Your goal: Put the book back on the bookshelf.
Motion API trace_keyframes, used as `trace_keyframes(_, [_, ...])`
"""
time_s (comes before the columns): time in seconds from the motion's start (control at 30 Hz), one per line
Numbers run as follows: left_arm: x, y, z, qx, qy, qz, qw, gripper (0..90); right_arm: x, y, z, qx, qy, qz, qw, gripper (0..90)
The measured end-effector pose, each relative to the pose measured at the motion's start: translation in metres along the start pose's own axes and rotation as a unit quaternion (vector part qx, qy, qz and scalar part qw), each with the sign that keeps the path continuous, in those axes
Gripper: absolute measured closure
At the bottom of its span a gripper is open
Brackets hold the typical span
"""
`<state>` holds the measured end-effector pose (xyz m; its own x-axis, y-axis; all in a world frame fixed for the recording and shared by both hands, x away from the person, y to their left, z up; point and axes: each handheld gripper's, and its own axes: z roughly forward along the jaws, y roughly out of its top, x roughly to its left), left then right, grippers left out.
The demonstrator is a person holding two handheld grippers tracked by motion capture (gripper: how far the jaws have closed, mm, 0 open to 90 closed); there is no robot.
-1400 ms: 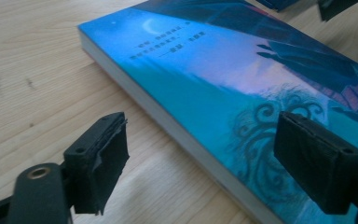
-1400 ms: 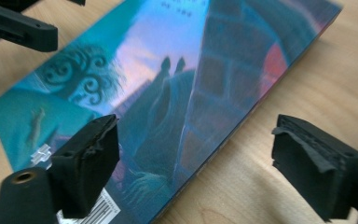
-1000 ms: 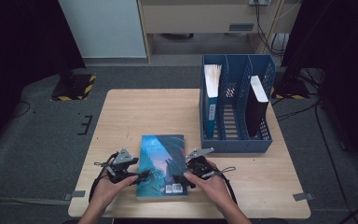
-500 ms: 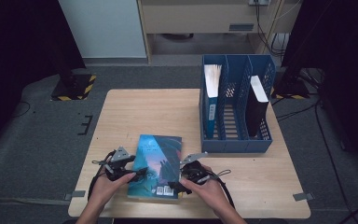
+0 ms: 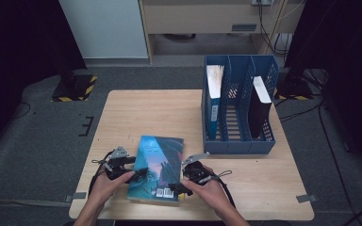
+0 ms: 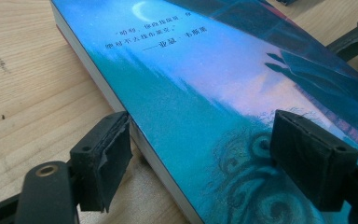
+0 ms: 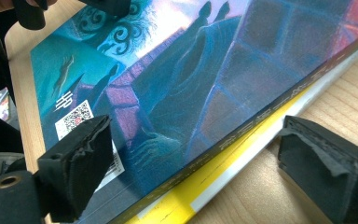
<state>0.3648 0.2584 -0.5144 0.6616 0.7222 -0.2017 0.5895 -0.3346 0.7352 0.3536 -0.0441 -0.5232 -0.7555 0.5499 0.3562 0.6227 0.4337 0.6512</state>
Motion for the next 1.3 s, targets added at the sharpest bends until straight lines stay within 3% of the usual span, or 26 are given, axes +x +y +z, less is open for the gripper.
trace_keyframes(0.57, [0.002, 0.005, 0.010, -0.006, -0.024, 0.010, 0.9996, 19.9, -0.010, -0.001, 0.002, -0.009, 0.026, 0.018, 0.9995, 7.4])
trace_keyframes(0.87, [0.000, 0.006, 0.009, -0.004, -0.020, 0.015, 0.9997, 20.3, -0.017, 0.002, -0.001, -0.015, 0.023, 0.033, 0.9991, 16.4])
trace_keyframes(1.07, [0.001, 0.006, 0.006, 0.002, -0.013, 0.014, 0.9998, 20.7, -0.008, 0.012, -0.008, -0.039, 0.016, 0.024, 0.9988, 21.5])
trace_keyframes(1.3, [0.002, 0.005, 0.004, 0.004, -0.012, 0.013, 0.9998, 21.1, -0.006, 0.023, 0.010, -0.047, 0.027, 0.034, 0.9980, 24.4])
